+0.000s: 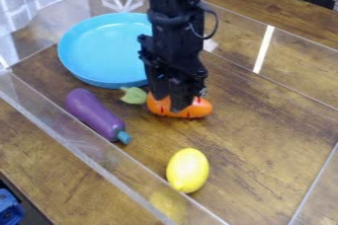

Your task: Remove the carrot from the blue tray and put it on the table

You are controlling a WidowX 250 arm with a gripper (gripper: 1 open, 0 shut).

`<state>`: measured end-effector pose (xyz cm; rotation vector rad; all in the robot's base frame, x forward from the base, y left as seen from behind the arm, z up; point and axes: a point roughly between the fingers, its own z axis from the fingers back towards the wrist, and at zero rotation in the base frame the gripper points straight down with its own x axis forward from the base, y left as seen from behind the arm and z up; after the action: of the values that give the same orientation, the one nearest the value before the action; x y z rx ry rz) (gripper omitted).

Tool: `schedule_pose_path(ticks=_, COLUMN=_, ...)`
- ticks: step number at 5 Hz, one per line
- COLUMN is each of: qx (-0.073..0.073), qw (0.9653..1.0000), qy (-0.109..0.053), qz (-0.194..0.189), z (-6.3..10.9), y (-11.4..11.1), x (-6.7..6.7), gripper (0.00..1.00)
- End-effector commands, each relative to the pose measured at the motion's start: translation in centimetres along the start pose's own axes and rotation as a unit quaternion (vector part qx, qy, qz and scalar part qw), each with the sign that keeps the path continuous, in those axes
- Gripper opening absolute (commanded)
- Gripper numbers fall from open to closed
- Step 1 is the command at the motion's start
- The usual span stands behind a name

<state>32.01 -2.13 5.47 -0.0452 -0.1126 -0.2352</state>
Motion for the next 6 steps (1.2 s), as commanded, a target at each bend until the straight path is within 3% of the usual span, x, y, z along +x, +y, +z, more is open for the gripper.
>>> schedule_pose_path(ticks=1, qx=0.003, qw=0.9997, qy=-0.022, qz=-0.013, z=0.7, y=-0.4, x=0.9, gripper=1.00)
schedule_pose_path(ticks=5, qx=0.004, qw=0.9997, qy=-0.022, qz=-0.014, z=-3.1, y=-0.5, x=2.0, gripper=1.00)
schedule_pose_path(ticks=6, qx=0.011, qw=0.9997, qy=-0.021, qz=-0.011, z=-3.2, y=-0.8, x=2.3, gripper=1.00)
